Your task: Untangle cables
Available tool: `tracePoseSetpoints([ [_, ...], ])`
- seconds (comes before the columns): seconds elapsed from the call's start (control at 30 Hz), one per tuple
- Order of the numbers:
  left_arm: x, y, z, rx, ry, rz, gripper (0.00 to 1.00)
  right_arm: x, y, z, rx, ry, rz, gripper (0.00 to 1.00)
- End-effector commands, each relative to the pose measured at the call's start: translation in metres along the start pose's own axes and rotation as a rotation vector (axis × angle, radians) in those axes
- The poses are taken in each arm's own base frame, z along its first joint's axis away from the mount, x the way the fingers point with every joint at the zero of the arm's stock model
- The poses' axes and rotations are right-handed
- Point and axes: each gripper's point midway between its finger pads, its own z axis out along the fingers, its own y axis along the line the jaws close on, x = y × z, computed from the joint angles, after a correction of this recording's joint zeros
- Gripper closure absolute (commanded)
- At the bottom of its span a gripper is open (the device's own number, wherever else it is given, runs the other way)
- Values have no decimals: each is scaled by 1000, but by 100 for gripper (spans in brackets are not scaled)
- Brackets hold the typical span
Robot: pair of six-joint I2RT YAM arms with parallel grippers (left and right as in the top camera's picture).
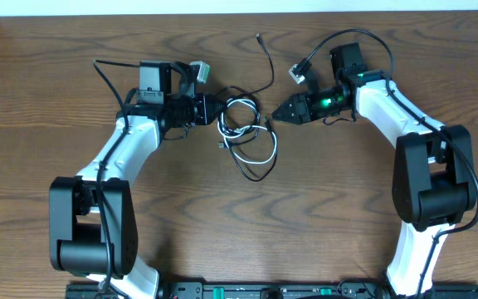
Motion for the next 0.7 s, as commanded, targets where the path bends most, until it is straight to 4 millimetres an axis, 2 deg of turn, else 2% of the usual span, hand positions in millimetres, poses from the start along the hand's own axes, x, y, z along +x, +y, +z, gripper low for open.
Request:
tracePoseSetpoints([
  [0.0,4,-26,-5,176,18,48,92,-3,31,-6,-120,-21,-92,58],
  [0.2,6,-32,-6,207,25,54,93,1,18,-4,-61,-9,-110,55],
  [0.37,7,-33,-6,215,29,51,92,20,14,10,-69,14,-109,55],
  [0.67,7,-33,-6,215,31,49,92,35,5,22,-96,-12,-140,55],
])
